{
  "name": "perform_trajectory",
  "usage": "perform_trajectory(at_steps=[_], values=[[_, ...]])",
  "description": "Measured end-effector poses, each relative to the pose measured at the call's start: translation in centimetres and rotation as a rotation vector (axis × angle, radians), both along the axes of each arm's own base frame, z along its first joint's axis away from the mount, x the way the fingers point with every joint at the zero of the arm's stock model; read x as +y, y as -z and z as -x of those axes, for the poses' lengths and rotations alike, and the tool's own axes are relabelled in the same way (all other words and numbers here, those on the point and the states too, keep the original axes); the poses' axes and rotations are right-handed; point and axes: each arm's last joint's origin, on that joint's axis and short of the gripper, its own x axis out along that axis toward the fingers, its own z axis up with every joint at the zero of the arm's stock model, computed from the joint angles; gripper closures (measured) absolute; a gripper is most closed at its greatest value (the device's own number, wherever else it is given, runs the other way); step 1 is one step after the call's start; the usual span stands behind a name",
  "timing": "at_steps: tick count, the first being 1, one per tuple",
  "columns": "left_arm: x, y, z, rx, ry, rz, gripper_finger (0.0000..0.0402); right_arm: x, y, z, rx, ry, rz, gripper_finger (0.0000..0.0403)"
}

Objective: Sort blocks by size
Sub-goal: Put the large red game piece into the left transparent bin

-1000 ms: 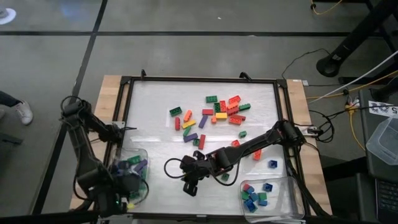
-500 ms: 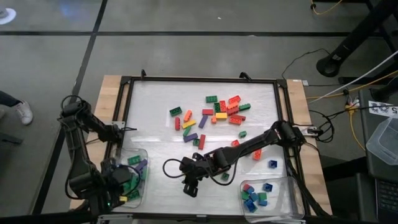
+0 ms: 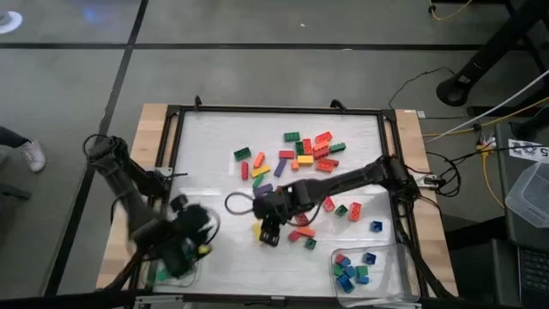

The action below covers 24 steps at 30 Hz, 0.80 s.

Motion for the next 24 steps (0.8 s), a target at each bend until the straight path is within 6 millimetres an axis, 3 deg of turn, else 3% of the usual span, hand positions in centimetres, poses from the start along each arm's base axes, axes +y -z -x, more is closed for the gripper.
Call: perform_trajectory(at_steps=[9,17,24], values=[[9.0,0.2,-5.9,0.125,-0.285,0.01,0.0244,-3.6,-4.6,4.2,0.075,-0.069,0.389,0.0203],[16.7,0.2,-9.1,0.151,-0.366,0.152,0.026,-5.0,-8.3,8.6,0.173,-0.125,0.546,0.0203],[22.2,0.9,-10.6,0.121,-0.454,0.239,0.0261,-6.0,-10.9,12.1,0.148,-0.146,0.664,0.0203]])
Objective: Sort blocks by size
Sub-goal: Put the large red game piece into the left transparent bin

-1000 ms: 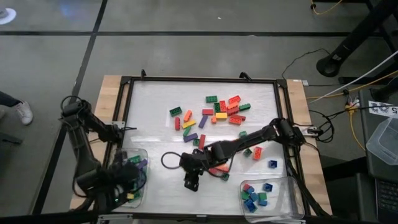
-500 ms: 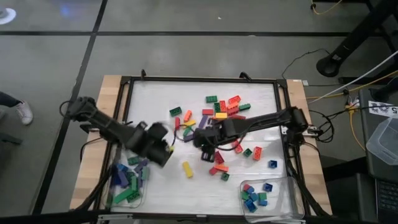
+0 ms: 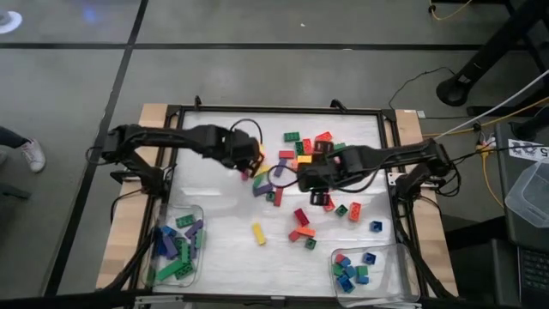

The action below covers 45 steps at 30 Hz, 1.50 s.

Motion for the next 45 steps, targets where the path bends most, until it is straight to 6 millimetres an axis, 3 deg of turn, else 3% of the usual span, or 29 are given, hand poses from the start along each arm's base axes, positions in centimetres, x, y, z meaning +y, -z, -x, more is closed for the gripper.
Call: perform_trajectory(at_steps=[10,16,23,32,45], values=[[4.2,3.9,-2.0,0.074,-0.119,0.11,0.0261,-2.8,2.1,7.3,-0.143,-0.005,-0.002,0.0203],[4.7,6.9,-3.3,0.149,-0.148,0.195,0.0261,-4.9,5.1,10.7,-0.252,0.035,-0.064,0.0203],[4.7,9.8,-4.3,0.224,-0.175,0.271,0.0261,-6.0,8.3,13.7,-0.247,0.034,-0.116,0.0203],[4.8,11.2,-4.9,0.231,-0.186,0.273,0.0261,-5.9,10.7,15.4,-0.228,0.054,-0.136,0.0203],[4.9,12.1,-5.1,0.257,-0.19,0.269,0.026,-5.8,12.0,15.2,-0.259,0.038,-0.17,0.0203]])
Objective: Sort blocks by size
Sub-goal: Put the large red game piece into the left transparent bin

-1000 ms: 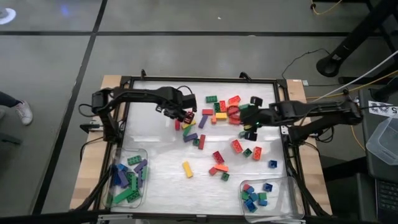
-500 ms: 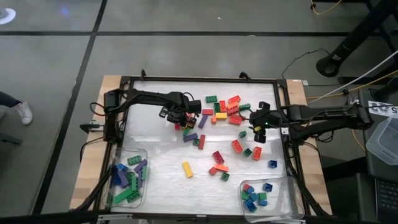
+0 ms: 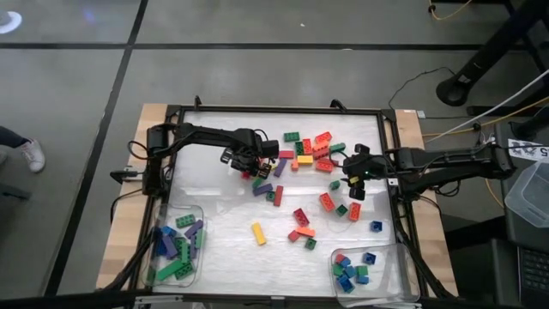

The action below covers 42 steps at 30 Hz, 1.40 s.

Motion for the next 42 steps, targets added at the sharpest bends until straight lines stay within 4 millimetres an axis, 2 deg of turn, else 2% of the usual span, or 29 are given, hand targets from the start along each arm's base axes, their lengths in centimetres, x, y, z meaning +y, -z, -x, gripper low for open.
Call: perform_trajectory(at_steps=[14,31,42], values=[[0.1,0.9,-0.3,0.022,0.107,0.008,0.026,0.0,0.1,0.0,0.0,-0.003,-0.007,0.0203],[-0.1,1.0,-0.2,0.084,0.446,0.012,0.026,0.1,0.1,0.0,0.0,-0.014,-0.031,0.0203],[0.1,1.1,0.0,0.094,0.453,0.015,0.026,0.1,0.1,0.0,-0.003,0.004,-0.043,0.0203]])
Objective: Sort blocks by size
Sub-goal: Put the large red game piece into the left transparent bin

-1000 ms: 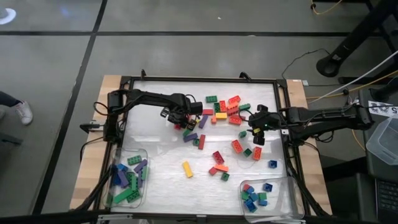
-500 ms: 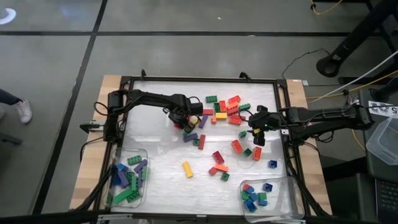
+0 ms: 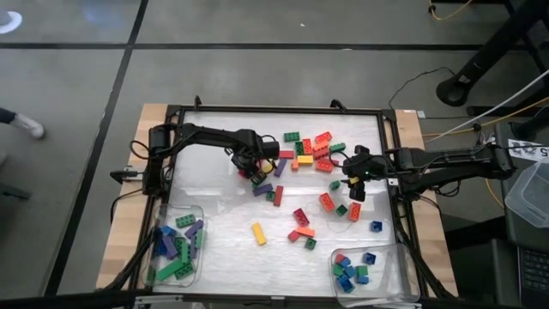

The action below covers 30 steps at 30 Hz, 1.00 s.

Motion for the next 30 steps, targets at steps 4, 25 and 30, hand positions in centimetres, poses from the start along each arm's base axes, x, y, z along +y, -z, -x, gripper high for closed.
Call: perform_trajectory(at_steps=[4,25,30], values=[[0.0,-0.3,0.0,-0.001,-0.02,0.018,0.026,0.0,0.0,0.0,0.0,0.0,0.0,0.0203],[-1.0,-1.1,-0.3,-0.042,-0.004,0.211,0.026,0.0,0.0,0.0,0.002,0.003,-0.002,0.0203],[-1.6,-1.1,-0.4,-0.037,0.018,0.204,0.026,0.0,0.0,0.0,0.002,0.003,-0.002,0.0203]])
